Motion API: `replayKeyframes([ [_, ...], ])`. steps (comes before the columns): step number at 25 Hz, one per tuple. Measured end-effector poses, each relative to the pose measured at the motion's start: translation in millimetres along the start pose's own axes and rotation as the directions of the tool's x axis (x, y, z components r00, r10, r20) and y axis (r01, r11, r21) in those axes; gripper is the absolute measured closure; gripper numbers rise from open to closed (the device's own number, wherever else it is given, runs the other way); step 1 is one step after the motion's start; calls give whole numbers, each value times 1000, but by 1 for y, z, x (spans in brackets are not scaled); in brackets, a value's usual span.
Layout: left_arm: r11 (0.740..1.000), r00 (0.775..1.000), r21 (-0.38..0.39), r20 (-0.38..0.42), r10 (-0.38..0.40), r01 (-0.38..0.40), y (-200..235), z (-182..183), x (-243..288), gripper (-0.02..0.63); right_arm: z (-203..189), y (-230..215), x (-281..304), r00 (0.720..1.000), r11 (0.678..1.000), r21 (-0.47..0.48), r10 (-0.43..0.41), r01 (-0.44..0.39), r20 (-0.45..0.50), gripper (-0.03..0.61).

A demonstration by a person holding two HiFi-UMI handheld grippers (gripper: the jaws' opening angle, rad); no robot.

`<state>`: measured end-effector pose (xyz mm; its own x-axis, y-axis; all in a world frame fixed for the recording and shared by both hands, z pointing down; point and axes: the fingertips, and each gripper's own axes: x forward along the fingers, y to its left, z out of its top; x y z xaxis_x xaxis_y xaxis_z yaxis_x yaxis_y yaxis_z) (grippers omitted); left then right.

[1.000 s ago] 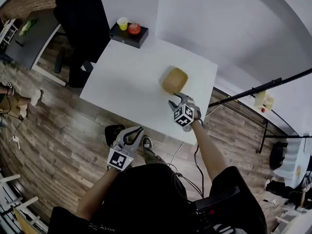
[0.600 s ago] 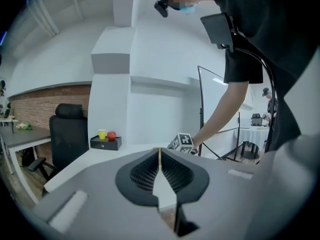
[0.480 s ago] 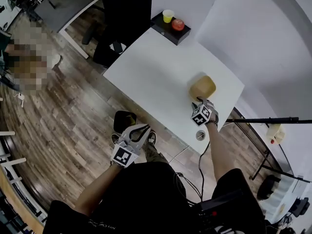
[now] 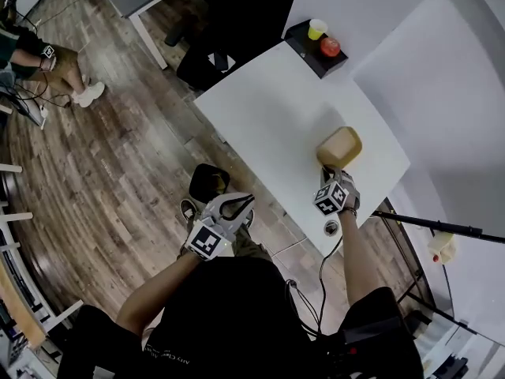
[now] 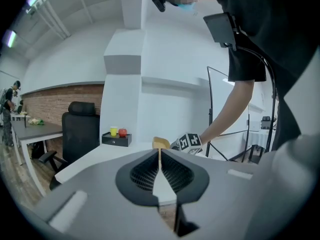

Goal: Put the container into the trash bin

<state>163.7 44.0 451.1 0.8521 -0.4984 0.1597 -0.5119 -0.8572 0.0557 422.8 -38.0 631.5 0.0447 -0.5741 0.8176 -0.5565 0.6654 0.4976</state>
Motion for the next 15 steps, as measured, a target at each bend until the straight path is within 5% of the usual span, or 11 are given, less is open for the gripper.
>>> replayKeyframes([
  [3, 1000, 1000, 27, 14, 13, -13, 7, -7, -10, 613, 26, 9, -6, 999, 1000, -24, 10, -9, 32, 554],
  [8, 994, 997, -74, 18, 79, -77, 25, -7, -28, 613, 80, 35, -4, 995, 996, -82, 51, -43, 91, 555],
  [15, 984, 989, -101, 5, 148, -147, 54, -5, -47, 613, 145, 84, 1, 975, 975, -172, 169, -144, 142, 555],
])
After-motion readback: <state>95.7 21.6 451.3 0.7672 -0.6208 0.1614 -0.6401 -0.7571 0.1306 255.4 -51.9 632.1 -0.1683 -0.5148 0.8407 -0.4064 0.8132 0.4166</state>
